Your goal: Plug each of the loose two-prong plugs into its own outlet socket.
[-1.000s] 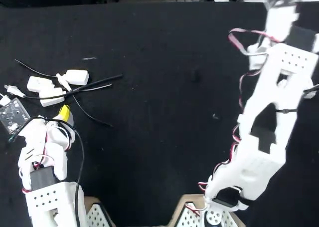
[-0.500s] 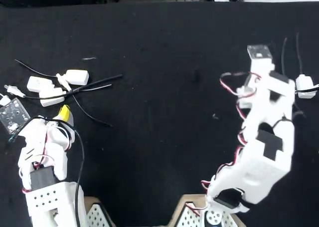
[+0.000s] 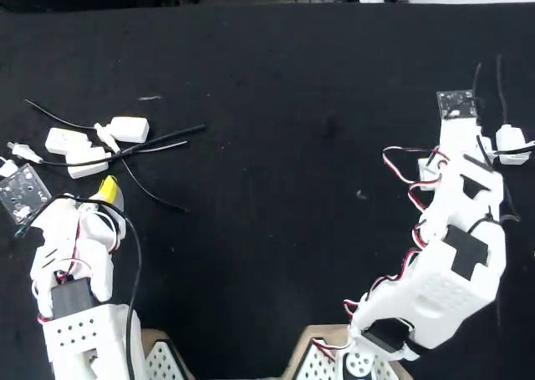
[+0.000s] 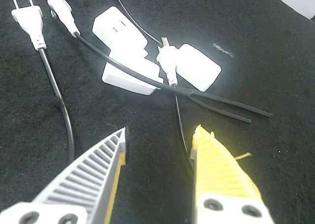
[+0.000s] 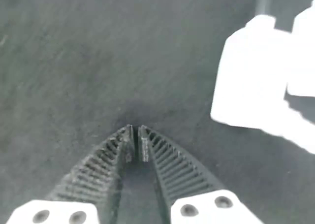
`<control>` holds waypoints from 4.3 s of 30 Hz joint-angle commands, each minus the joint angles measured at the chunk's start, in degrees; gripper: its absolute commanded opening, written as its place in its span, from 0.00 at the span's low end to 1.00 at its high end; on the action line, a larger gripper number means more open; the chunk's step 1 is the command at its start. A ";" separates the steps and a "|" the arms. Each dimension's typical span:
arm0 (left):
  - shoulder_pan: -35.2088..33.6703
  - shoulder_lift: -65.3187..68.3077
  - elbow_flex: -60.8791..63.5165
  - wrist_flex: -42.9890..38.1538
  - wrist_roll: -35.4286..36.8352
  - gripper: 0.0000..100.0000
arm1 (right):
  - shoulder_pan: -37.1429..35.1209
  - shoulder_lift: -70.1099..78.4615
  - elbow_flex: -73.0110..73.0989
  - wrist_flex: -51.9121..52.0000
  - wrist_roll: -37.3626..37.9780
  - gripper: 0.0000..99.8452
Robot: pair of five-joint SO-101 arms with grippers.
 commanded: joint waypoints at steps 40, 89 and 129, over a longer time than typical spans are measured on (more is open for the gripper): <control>0.84 -0.18 -0.22 -4.13 -1.14 0.22 | 6.86 7.60 -20.44 8.53 0.18 0.01; 0.84 3.52 -6.20 -3.52 -8.18 0.22 | -53.19 -30.64 23.78 -1.32 -28.57 0.01; -0.57 59.16 -42.95 3.25 -13.71 0.23 | -58.99 -30.55 30.55 -10.11 -28.04 0.01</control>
